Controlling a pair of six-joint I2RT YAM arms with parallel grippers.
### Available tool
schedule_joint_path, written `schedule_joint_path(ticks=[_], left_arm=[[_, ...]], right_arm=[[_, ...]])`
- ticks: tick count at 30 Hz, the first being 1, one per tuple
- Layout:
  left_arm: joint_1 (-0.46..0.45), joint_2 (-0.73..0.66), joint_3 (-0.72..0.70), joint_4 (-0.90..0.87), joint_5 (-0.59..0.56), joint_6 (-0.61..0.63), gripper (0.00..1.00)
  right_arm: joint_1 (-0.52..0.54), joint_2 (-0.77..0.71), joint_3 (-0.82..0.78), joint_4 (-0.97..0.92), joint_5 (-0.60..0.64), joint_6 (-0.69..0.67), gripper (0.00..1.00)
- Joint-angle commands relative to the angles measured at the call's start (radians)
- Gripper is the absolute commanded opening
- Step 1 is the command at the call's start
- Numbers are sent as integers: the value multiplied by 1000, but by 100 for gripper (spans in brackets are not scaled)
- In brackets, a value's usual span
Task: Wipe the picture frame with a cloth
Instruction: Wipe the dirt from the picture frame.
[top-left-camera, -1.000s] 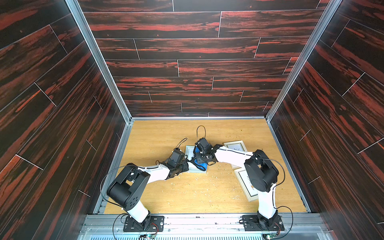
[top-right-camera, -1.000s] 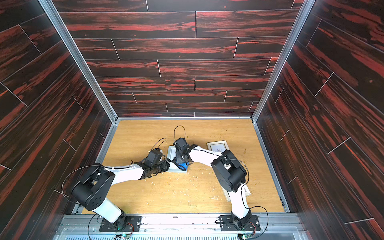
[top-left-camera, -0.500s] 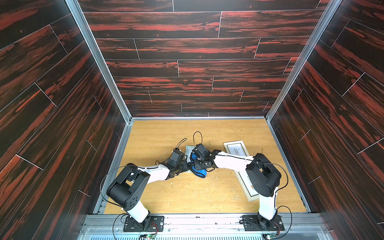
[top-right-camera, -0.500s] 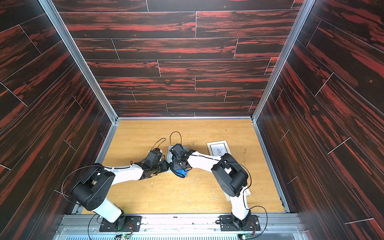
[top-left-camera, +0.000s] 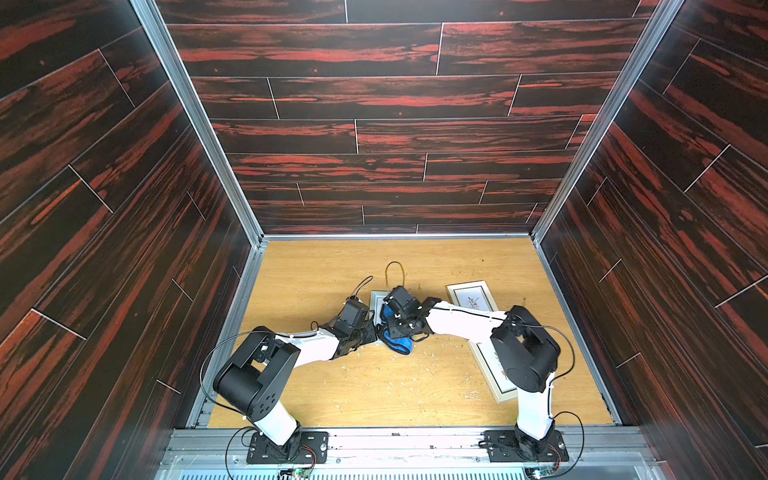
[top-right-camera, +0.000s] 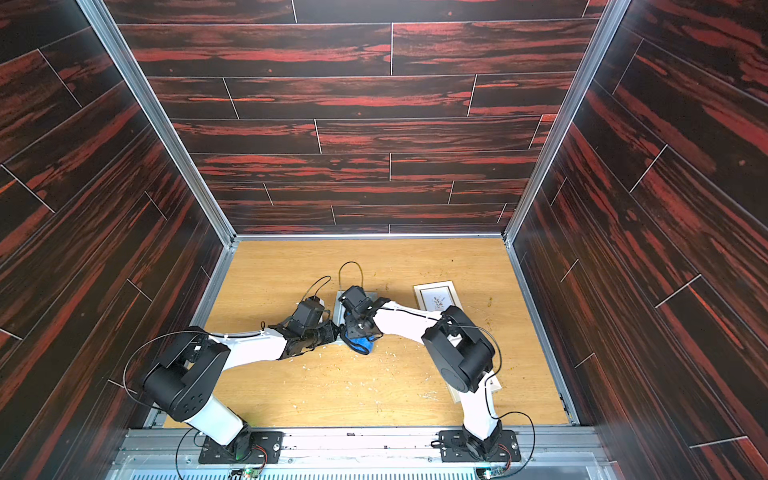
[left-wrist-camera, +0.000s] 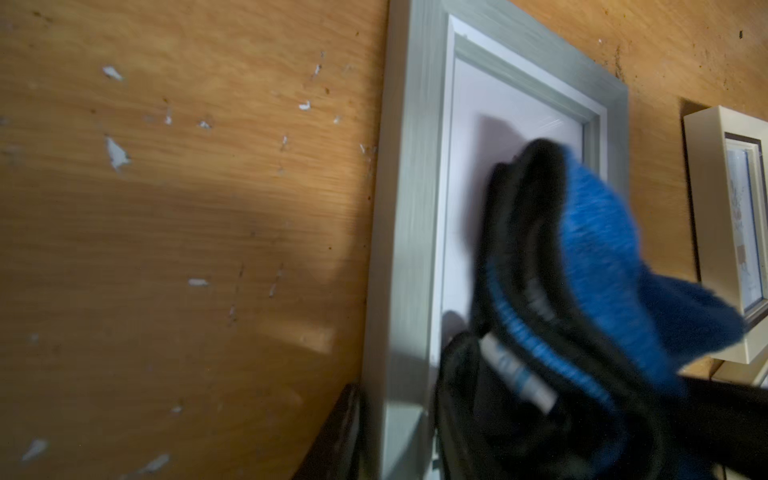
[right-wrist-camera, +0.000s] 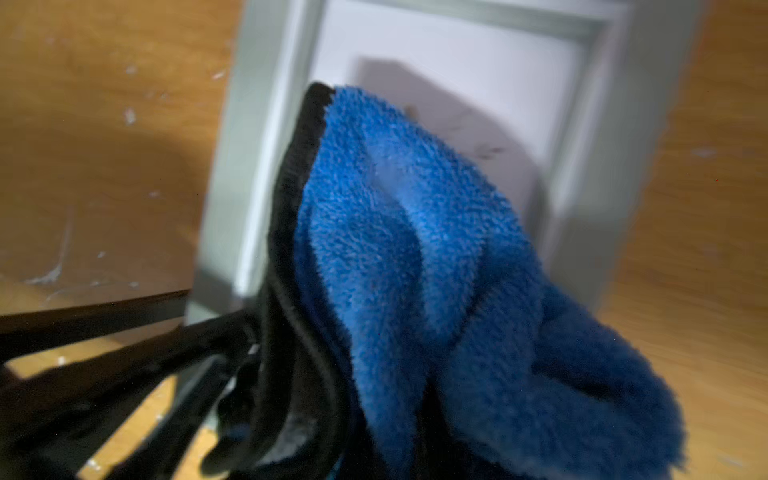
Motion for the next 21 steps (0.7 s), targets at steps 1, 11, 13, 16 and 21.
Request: schedule_joint_path(ticks=[1,11,13,16,21], left_arm=[[11,58,-54,-171,-22,-20,33],[11,69,-63,-152,-29,-38,33],[11,78,-56,-148,-24,-40,33],[12,75,-55,-148,-21,-43,33],[11,58,-71,-147,-22,-41,34]], right_arm=[[-4,19,-11,-71,15,24,0],[-45,-97,-156,8,-49,9,0],[0,-68,-113,15,-73,25,0],[23,-30,-73,14,-85,40,0],[-43,-62,-125,-34,1,42,0]])
